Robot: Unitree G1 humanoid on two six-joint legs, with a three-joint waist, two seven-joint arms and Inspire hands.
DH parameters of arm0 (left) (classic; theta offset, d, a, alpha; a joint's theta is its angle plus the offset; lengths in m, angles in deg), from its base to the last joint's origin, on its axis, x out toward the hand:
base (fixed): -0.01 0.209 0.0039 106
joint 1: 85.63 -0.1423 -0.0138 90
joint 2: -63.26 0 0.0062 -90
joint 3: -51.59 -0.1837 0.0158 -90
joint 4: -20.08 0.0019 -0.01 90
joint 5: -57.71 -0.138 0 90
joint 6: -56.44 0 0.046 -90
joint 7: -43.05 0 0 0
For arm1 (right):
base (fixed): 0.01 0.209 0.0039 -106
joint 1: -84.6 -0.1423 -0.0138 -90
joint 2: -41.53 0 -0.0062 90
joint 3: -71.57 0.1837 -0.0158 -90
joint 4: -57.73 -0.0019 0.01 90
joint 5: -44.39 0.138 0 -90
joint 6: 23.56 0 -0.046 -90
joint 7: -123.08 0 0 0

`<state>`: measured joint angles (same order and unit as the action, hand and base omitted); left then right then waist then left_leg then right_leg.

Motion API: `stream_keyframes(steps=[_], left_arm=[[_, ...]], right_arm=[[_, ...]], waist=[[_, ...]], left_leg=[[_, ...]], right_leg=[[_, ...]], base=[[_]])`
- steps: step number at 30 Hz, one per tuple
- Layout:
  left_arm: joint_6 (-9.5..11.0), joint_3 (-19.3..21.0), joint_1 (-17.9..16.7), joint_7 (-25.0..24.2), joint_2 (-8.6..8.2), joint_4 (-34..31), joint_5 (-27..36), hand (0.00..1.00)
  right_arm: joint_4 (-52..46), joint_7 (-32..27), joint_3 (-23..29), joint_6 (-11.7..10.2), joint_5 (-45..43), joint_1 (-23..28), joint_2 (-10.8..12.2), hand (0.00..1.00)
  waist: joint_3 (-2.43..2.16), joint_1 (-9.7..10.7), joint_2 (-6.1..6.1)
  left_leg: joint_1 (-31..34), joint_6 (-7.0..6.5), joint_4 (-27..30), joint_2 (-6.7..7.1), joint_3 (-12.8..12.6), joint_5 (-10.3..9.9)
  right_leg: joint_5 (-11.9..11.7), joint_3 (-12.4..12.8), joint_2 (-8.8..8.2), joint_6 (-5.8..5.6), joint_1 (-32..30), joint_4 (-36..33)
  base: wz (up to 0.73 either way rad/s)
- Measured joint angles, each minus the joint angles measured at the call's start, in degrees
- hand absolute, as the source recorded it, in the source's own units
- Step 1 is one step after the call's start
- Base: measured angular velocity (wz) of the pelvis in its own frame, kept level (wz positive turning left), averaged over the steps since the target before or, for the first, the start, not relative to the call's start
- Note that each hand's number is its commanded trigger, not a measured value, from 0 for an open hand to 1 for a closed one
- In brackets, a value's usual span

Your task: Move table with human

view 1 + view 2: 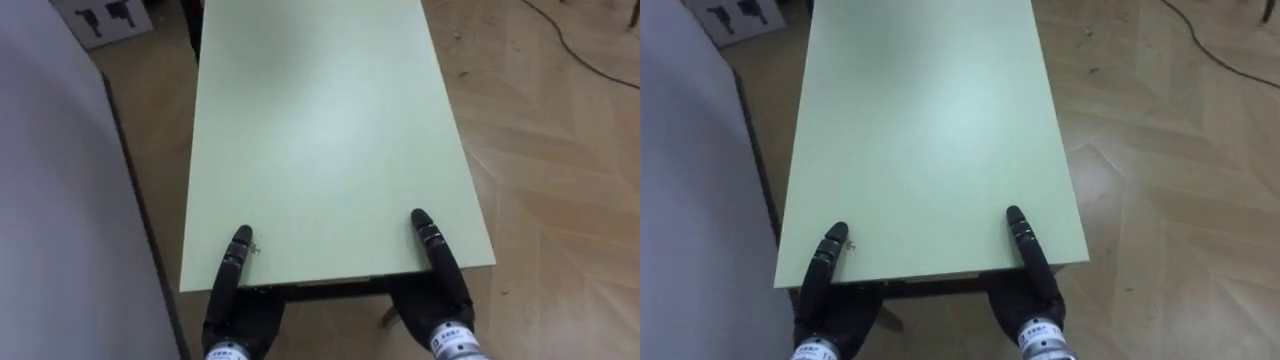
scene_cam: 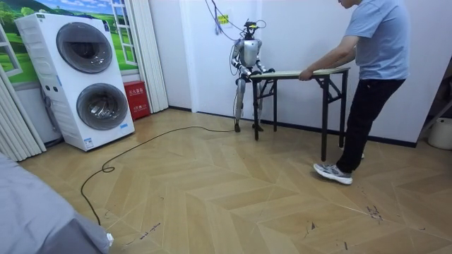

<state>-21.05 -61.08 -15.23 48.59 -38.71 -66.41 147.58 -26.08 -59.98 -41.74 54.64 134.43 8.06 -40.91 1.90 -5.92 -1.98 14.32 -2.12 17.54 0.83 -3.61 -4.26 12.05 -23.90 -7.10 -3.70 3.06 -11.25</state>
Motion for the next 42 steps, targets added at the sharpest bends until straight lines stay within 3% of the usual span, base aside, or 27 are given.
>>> stream_keyframes(steps=[5,7,9,11,12,13,15,25,33,37,42], left_arm=[[1.34,-0.8,-0.16,0.0,0.26,0.0,0.56,1.0],[1.74,-1.18,-0.18,0.06,0.09,0.07,0.56,1.0],[1.67,-1.36,-0.14,0.15,0.22,0.06,0.54,1.0],[1.88,-2.09,0.19,0.29,1.02,0.04,0.55,1.0],[1.85,-2.24,0.62,0.58,1.24,0.02,0.62,1.0],[1.82,-2.32,0.87,1.09,1.41,0.0,0.63,1.0],[1.57,-2.67,0.88,1.77,1.29,0.04,0.71,1.0],[2.03,-2.28,0.64,2.72,1.63,-0.3,0.82,1.0],[1.28,-2.12,0.72,3.17,2.22,-0.42,0.75,1.0],[1.17,-2.01,0.87,3.53,2.21,-0.43,0.78,1.0],[1.24,-2.05,1.11,4.01,2.1,-0.5,0.78,1.0]], right_arm=[[0.06,-0.11,-0.25,0.06,-0.24,0.1,0.04,1.0],[0.06,-0.12,-0.14,-0.01,-0.28,0.24,0.03,1.0],[0.06,-0.12,-0.15,-0.25,-0.24,0.7,0.09,1.0],[0.01,-0.12,-0.14,-0.73,-0.24,1.17,0.07,1.0],[-0.03,-0.12,0.01,-0.83,-0.15,1.18,-0.05,1.0],[-0.03,-0.3,0.1,-0.83,-0.03,1.11,-0.01,1.0],[-0.02,-0.66,0.11,-0.97,0.42,1.37,-0.1,1.0],[0.04,-1.96,-0.62,-0.67,1.26,0.78,-0.17,1.0],[0.17,-2.06,-0.77,-0.81,1.74,1.22,-0.21,1.0],[0.08,-2.3,-0.76,-0.84,1.7,1.19,-0.1,1.0],[0.03,-2.3,-0.78,-0.91,1.66,1.06,-0.04,1.0]], waist=[[-0.01,-0.99,-0.05],[0.0,-0.75,-0.04],[-0.01,-0.26,-0.06],[-0.03,1.92,-0.08],[-0.05,2.72,-0.06],[-0.06,2.54,0.02],[-0.29,2.61,-0.25],[-0.23,-2.07,0.66],[-0.24,-1.38,1.03],[-0.26,0.37,1.1],[-0.26,0.94,1.14]], left_leg=[[0.06,-0.94,-0.25,0.89,-1.33,0.64],[0.16,-1.7,-0.2,2.12,-0.6,0.7],[0.34,-2.14,-0.02,3.25,1.44,0.82],[0.83,-2.66,0.28,4.52,4.47,1.14],[1.14,-2.87,0.29,5.01,6.83,1.46],[1.09,-3.0,0.26,5.48,7.31,1.65],[0.89,-3.19,0.19,6.3,7.55,2.03],[1.16,-3.14,-0.76,6.16,8.81,2.58],[2.36,-3.1,-0.06,6.1,8.49,2.66],[2.19,-3.05,-1.34,7.3,10.16,3.69],[2.24,-3.21,-1.52,7.6,10.09,3.83]], right_leg=[[1.16,-1.73,-1.55,-0.74,-0.08,-2.08],[1.85,-2.44,-2.79,-1.55,-0.13,-4.1],[1.95,-1.76,-3.29,-1.63,-0.21,-5.87],[2.27,2.39,-3.02,-0.52,-0.71,-7.98],[3.19,7.12,-2.02,0.98,-1.99,-8.68],[3.6,10.99,-0.1,1.39,-3.4,-6.66],[3.78,12.22,1.02,0.95,-4.16,-6.52],[1.95,11.5,2.22,1.12,-1.91,-1.48],[1.99,7.38,2.63,1.22,-0.85,-1.28],[1.93,4.69,2.48,1.3,0.03,-0.19],[2.09,3.43,2.1,1.13,0.19,-0.43]], base=[[0.26],[0.31],[0.56],[0.88],[0.66],[0.52],[0.36],[0.11],[0.26],[0.3],[0.11]])
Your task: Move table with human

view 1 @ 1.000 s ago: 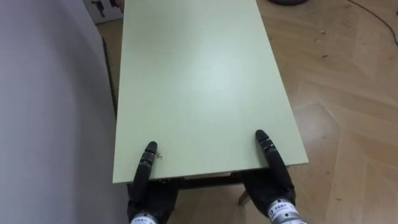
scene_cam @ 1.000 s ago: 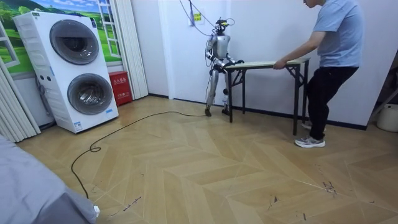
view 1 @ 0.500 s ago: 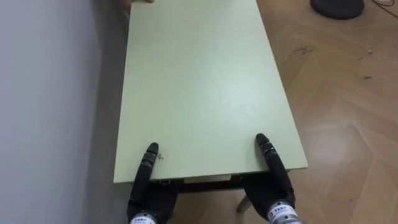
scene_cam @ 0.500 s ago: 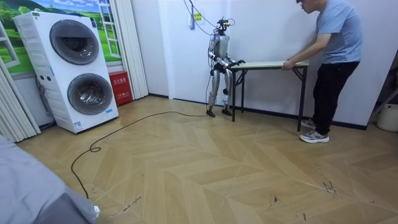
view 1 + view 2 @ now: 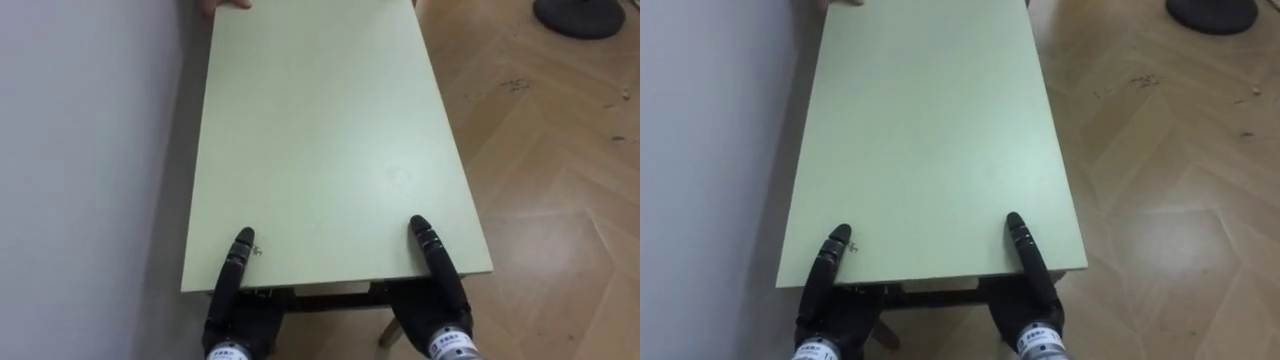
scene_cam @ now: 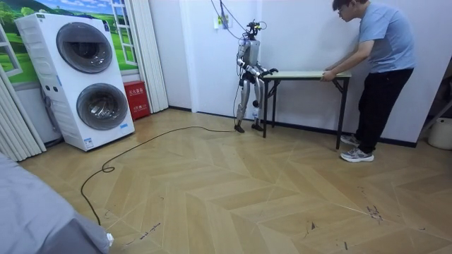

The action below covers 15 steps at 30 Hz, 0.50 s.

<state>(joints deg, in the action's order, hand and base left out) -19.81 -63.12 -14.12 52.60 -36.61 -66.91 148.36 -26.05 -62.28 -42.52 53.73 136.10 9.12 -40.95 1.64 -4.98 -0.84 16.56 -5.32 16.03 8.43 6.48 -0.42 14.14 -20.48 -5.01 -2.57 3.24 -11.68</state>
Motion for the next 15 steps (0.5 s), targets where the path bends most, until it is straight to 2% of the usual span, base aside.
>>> stream_keyframes(steps=[8,11,12,13,15], left_arm=[[-0.01,-0.06,0.11,0.9,-0.25,0.03,0.0,1.0],[0.0,-0.19,0.11,1.04,-0.82,0.46,-0.06,1.0],[0.04,-0.4,0.15,1.07,-0.66,0.51,-0.07,1.0],[0.11,-1.07,0.37,1.19,-0.74,0.58,-0.19,1.0],[0.11,-1.1,0.52,1.23,-0.47,0.94,-0.19,1.0]], right_arm=[[0.0,-0.01,-0.11,-0.04,-0.03,0.07,-0.23,1.0],[0.08,-0.18,-0.04,-0.03,0.07,0.19,-0.16,1.0],[0.26,-0.21,-0.01,-0.07,0.24,0.4,-0.04,1.0],[0.32,-0.21,0.18,-0.23,0.24,0.56,-0.21,1.0],[0.37,-0.21,0.16,-0.44,0.08,0.68,-0.06,1.0]], waist=[[0.06,-0.03,0.08],[0.3,0.05,-0.29],[0.43,0.26,-0.51],[0.71,1.0,-1.02],[0.85,1.67,-1.49]], left_leg=[[0.0,-0.41,0.7,0.3,0.16,-1.04],[-0.17,-1.23,1.5,0.33,1.24,-2.45],[-0.54,-1.43,1.92,0.31,3.09,-2.78],[-0.86,-1.58,2.28,0.69,5.66,-2.98],[-1.79,-1.57,1.45,1.39,8.18,-2.81]], right_leg=[[0.0,-0.11,-0.41,-0.05,-0.25,-1.57],[0.26,0.24,-1.02,-0.4,-1.83,-7.32],[0.26,1.91,-1.37,-0.37,-4.37,-12.63],[1.22,5.97,-0.95,0.25,-7.66,-17.77],[2.38,10.83,-0.02,1.02,-11.39,-16.37]], base=[[0.0],[0.03],[0.19],[0.25],[0.27]])
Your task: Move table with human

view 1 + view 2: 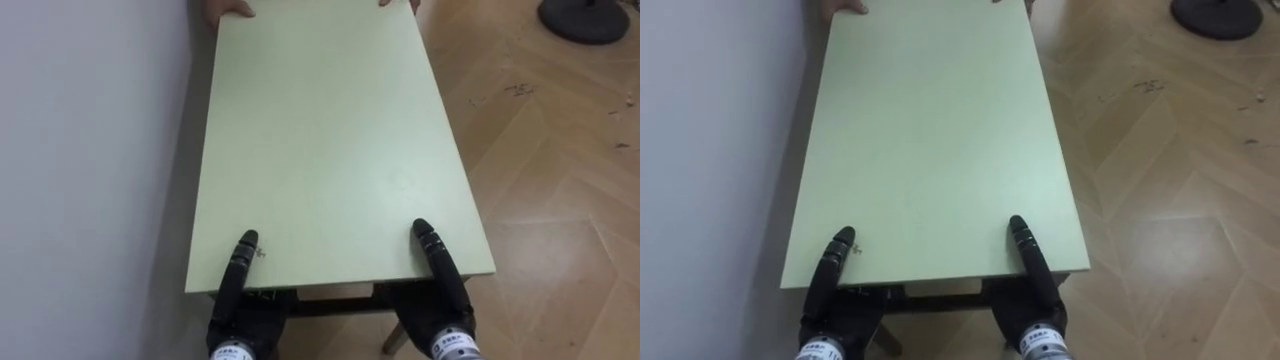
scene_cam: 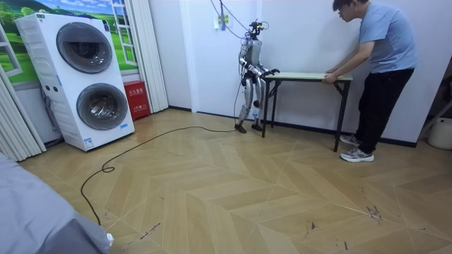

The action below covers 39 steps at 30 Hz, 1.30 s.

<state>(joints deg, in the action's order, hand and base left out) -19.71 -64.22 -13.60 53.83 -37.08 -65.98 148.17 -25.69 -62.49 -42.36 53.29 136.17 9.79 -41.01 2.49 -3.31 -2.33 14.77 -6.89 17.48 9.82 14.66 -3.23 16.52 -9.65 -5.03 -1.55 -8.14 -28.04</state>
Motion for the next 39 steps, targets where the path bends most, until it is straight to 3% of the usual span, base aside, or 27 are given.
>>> stream_keyframes(steps=[1,2,3,5,6,8,10,11,12,13,14,17,18,22,25,31,39], left_arm=[[0.03,-0.12,0.0,0.0,0.01,0.33,-0.01,1.0],[0.0,-0.05,0.01,0.0,0.0,0.56,-0.02,1.0],[-0.32,0.11,0.01,0.0,0.0,1.17,-0.02,1.0],[-1.45,0.47,0.01,-0.05,0.08,1.83,-0.02,1.0],[-1.82,0.64,-0.01,-0.42,0.41,2.09,-0.05,1.0],[-2.33,0.9,-0.45,-1.42,0.58,2.83,-0.08,0.98],[-2.94,1.51,-1.42,-2.48,0.48,3.44,-0.08,0.81],[-3.11,1.74,-1.71,-2.64,0.48,3.49,-0.09,0.71],[-3.49,2.04,-2.03,-2.98,0.48,3.63,-0.19,0.6],[-3.61,2.1,-2.04,-3.15,0.46,3.79,-0.32,0.45],[-3.75,2.13,-2.05,-3.29,0.36,3.97,-0.63,0.18],[-4.85,3.0,-2.03,-5.62,-0.01,5.95,-2.28,0.04],[-5.34,2.95,-1.84,-7.98,0.28,7.87,-5.46,0.0],[-7.55,2.41,0.45,-11.57,1.77,12.22,-16.41,0.0],[-8.07,2.48,1.53,-13.32,1.81,14.2,-20.13,0.0],[-8.77,2.64,2.38,-16.17,2.19,14.29,-24.72,0.0],[-9.23,2.67,2.42,-16.95,2.08,14.28,-25.48,0.0]], right_arm=[[0.0,0.01,0.06,-0.05,0.0,0.44,0.24,1.0],[-0.02,0.0,0.09,-0.09,0.0,0.68,0.33,1.0],[-0.04,0.0,0.03,-0.09,-0.09,1.16,0.43,1.0],[-0.18,0.0,-0.04,-0.52,-0.73,2.31,0.8,1.0],[-0.16,0.0,0.22,-0.4,-0.78,2.8,1.2,1.0],[-0.1,0.0,0.31,0.14,-1.05,3.4,1.49,1.0],[0.18,0.03,0.45,0.74,-2.1,4.14,1.71,1.0],[0.28,0.03,0.45,0.83,-2.22,4.21,1.83,0.82],[0.47,0.04,0.44,1.34,-2.39,4.27,2.06,0.36],[0.62,0.11,0.53,1.54,-2.7,4.27,2.24,0.03],[0.77,0.26,0.59,1.61,-2.88,4.27,2.28,0.0],[2.41,1.77,1.13,2.31,-3.13,4.16,2.72,0.0],[3.73,3.67,1.47,2.83,-3.25,3.88,2.73,0.0],[6.42,7.68,1.48,4.5,-5.47,2.35,1.63,0.0],[6.57,8.06,1.59,5.26,-7.08,2.05,1.29,0.0],[7.02,9.78,1.76,5.95,-7.09,2.02,1.0,0.0],[7.07,9.98,2.32,6.97,-7.13,2.02,0.87,0.0]], waist=[[-0.03,0.22,0.11],[-0.02,0.25,0.26],[-0.02,0.56,0.46],[-0.14,2.29,0.5],[-0.03,2.22,0.87],[0.0,1.3,0.69],[-0.15,1.34,0.48],[-0.15,1.4,0.45],[-0.19,1.39,0.44],[-0.21,1.4,0.43],[-0.24,1.4,0.42],[-0.53,1.4,0.3],[-0.57,1.44,0.28],[-0.63,1.62,0.23],[-0.73,1.62,0.18],[-0.77,1.76,0.25],[-0.78,1.75,0.27]], left_leg=[[-0.65,0.22,0.0,0.13,-0.18,0.3],[-1.09,0.06,0.02,0.4,-0.24,0.31],[-2.0,0.0,0.04,1.0,-0.57,0.05],[-2.94,0.01,-0.71,-0.41,-6.01,-0.37],[-3.97,-0.04,-2.29,-2.0,-9.63,-0.44],[-5.47,0.2,-4.29,-2.77,-10.39,-0.34],[-6.8,0.28,-5.42,-3.04,-10.48,-0.31],[-7.11,0.31,-5.71,-3.1,-10.54,-0.29],[-7.39,0.34,-5.94,-3.2,-10.75,-0.28],[-7.4,0.35,-5.95,-3.21,-10.83,-0.29],[-7.4,0.35,-5.96,-3.22,-10.84,-0.29],[-7.57,0.35,-5.91,-3.3,-10.62,-0.3],[-7.6,0.34,-5.85,-3.29,-10.61,-0.3],[-7.56,0.34,-5.72,-3.3,-10.65,-0.3],[-7.58,0.27,-5.76,-3.28,-10.7,-0.35],[-7.59,0.17,-5.86,-3.28,-10.89,-0.55],[-7.88,0.15,-5.96,-3.29,-11.03,-0.69]], right_leg=[[-0.31,1.77,0.18,-0.22,-1.14,3.63],[-0.96,1.91,0.27,-0.18,-1.5,5.28],[-4.01,2.49,-0.07,-0.51,-2.21,7.1],[-5.08,1.52,-0.22,-0.6,-0.54,8.25],[-5.31,1.41,-0.09,-0.38,0.36,9.45],[-6.46,1.28,0.63,-0.1,2.07,11.97],[-7.23,1.59,1.38,-0.18,3.78,13.92],[-7.36,1.6,1.43,-0.26,4.11,14.31],[-7.52,1.58,1.47,-0.26,4.4,14.57],[-7.61,1.58,1.49,-0.21,4.41,14.6],[-7.66,1.58,1.5,-0.2,4.41,14.63],[-7.83,1.56,1.69,-0.21,5.04,15.44],[-7.85,1.57,1.69,-0.18,5.1,15.44],[-7.89,1.57,1.69,-0.03,5.06,15.41],[-8.12,1.64,1.67,-0.28,5.1,15.45],[-8.13,1.78,1.68,-0.1,5.43,15.49],[-8.02,1.81,1.63,-0.11,5.3,15.59]], base=[[0.24],[0.26],[0.5],[0.61],[0.1],[-0.14],[-0.06],[-0.09],[-0.05],[-0.04],[0.0],[0.0],[0.0],[0.0],[0.0],[0.0],[0.0]])
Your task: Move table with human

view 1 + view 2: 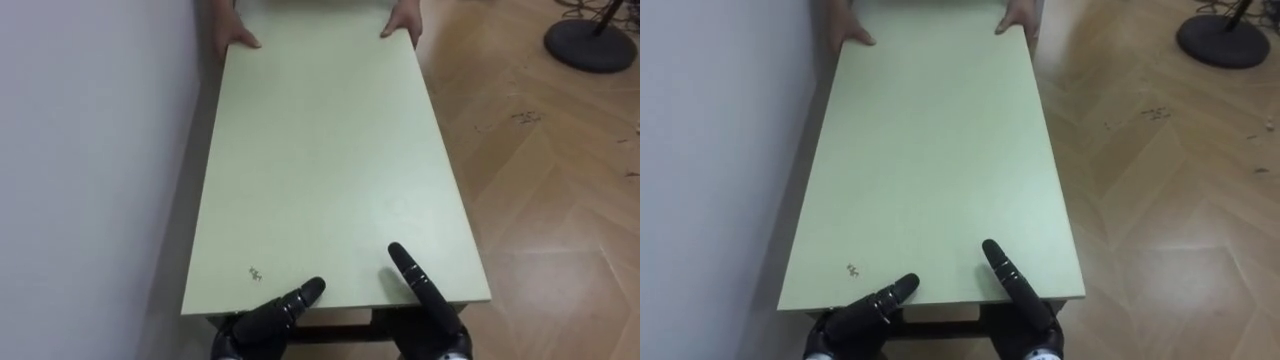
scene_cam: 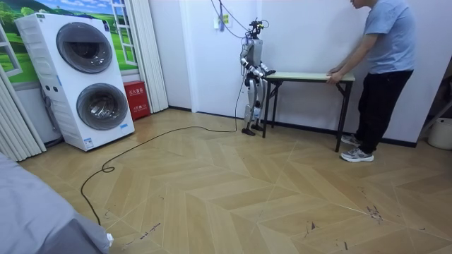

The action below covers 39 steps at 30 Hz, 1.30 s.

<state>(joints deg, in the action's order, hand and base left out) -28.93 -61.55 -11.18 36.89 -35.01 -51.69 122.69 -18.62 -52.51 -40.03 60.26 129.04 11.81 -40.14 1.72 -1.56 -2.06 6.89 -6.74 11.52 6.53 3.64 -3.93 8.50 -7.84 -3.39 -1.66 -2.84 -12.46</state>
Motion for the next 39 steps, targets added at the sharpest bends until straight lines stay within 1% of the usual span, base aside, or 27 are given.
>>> stream_keyframes(steps=[10,15,22,26,27,29,30,33,35,37,39], left_arm=[[-0.47,0.06,0.0,-0.59,0.15,0.01,-0.7,0.0],[-0.49,0.05,0.0,-0.63,0.17,0.02,-0.98,0.0],[-0.48,0.14,0.0,-1.01,0.4,0.38,-1.09,0.0],[-0.48,0.5,-0.02,-1.63,0.85,0.5,-5.38,0.0],[-0.48,0.52,-0.01,-2.25,0.89,0.95,-6.98,0.0],[-0.48,0.57,-0.01,-3.18,1.31,1.4,-8.12,0.0],[-0.5,0.53,-0.01,-3.69,1.74,1.58,-8.86,0.0],[-1.21,0.41,0.0,-5.68,2.27,1.97,-10.73,0.0],[-1.74,0.73,-0.01,-6.59,2.33,2.08,-11.56,0.0],[-2.99,0.99,0.01,-8.59,2.82,2.42,-13.39,0.0],[-3.96,0.9,0.01,-10.81,3.21,2.58,-13.26,0.0]], right_arm=[[0.93,0.94,0.1,0.13,-0.01,-0.13,0.02,0.0],[1.19,1.36,0.37,0.55,-0.01,-0.14,0.02,0.0],[1.36,1.76,0.37,0.67,-1.28,-0.13,0.01,0.0],[1.43,2.32,0.5,0.94,-2.65,-0.13,-0.21,0.0],[1.9,3.29,0.5,0.97,-4.08,-0.13,-0.31,0.0],[2.89,5.2,0.5,1.04,-5.31,-0.15,-0.61,0.0],[3.47,6.28,0.48,1.31,-6.34,-0.29,-0.93,0.0],[4.01,7.43,0.45,2.06,-7.07,-0.31,-1.03,0.0],[4.31,8.38,0.63,2.14,-9.26,-0.31,-1.12,0.0],[6.19,11.91,0.66,2.59,-13.44,-0.89,-1.55,0.0],[6.42,13.98,0.4,2.94,-14.47,-0.96,-2.25,0.0]], waist=[[0.01,0.01,0.01],[0.01,0.0,0.01],[0.01,-0.04,0.03],[0.01,-0.02,0.03],[-0.01,-0.01,0.06],[-0.11,0.0,0.12],[-0.24,-0.01,0.23],[-0.54,0.06,0.56],[-0.64,0.07,0.67],[-0.72,0.61,0.81],[-0.75,0.98,0.89]], left_leg=[[-0.57,-0.02,-0.2,-0.01,-0.13,-0.03],[-0.65,-0.03,-0.21,-0.08,-0.12,-0.07],[-0.66,-0.06,-0.28,-0.06,-0.13,-0.09],[-0.65,-0.06,-0.32,-0.07,-0.27,-0.09],[-0.65,-0.07,-0.31,-0.07,-0.25,-0.13],[-0.62,-0.08,-0.21,-0.07,-0.24,-0.28],[-0.61,-0.11,-0.2,-0.06,-0.24,-0.33],[-0.49,-0.14,-0.19,-0.03,-0.23,-0.46],[-0.53,-0.17,-0.16,-0.02,-0.22,-0.59],[-0.56,-0.2,0.18,0.01,-0.1,-0.94],[-0.53,-0.2,0.25,0.03,-0.09,-1.09]], right_leg=[[0.01,0.16,-0.01,0.02,0.59,0.09],[-0.13,0.16,0.09,-0.19,0.83,0.73],[-0.15,0.17,0.09,-0.19,0.8,0.77],[-0.17,0.18,0.09,-0.15,0.79,0.81],[-0.17,0.18,0.08,-0.15,0.79,0.81],[-0.16,0.17,0.07,-0.13,0.79,0.79],[-0.14,0.14,0.05,-0.1,0.79,0.8],[-0.09,-0.02,-0.02,0.01,0.88,0.79],[-0.06,-0.05,-0.02,0.06,1.23,0.86],[-0.01,-0.2,0.0,0.09,1.65,0.95],[0.04,-0.17,-0.01,0.13,1.69,0.85]], base=[[0.0],[0.0],[0.0],[0.0],[0.0],[0.0],[0.0],[0.0],[0.0],[0.04],[0.0]])
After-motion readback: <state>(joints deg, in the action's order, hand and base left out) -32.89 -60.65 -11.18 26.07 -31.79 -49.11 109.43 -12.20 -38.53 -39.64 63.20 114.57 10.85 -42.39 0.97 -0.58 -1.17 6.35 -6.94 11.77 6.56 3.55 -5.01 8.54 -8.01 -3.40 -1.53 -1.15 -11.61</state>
